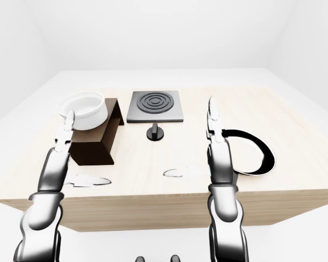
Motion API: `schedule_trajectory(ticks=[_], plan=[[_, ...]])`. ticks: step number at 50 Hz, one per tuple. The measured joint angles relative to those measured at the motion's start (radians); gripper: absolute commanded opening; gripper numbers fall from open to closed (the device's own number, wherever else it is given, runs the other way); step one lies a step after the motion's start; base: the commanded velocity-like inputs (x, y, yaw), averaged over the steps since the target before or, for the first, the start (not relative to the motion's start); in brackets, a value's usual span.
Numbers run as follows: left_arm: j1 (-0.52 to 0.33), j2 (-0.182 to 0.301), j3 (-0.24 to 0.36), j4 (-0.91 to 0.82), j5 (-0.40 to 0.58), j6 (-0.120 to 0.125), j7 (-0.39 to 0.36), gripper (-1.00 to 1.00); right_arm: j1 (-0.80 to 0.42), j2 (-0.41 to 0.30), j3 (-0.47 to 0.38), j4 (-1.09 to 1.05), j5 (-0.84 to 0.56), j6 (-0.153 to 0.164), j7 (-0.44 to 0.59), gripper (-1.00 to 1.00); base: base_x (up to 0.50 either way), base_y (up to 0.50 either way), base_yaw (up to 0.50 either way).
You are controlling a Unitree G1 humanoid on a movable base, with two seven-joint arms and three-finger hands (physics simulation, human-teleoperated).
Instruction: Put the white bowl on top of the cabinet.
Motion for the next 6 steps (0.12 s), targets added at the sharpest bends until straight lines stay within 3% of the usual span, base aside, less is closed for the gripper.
schedule_trajectory(ticks=[6], plan=[[0.023, -0.016, 0.022, -0.049, -0.067, 0.001, 0.01, 1.0, -0.031, -0.001, 0.005, -0.018, -0.008, 0.0, -0.005, 1.0, 0.0, 0.0, 0.0]])
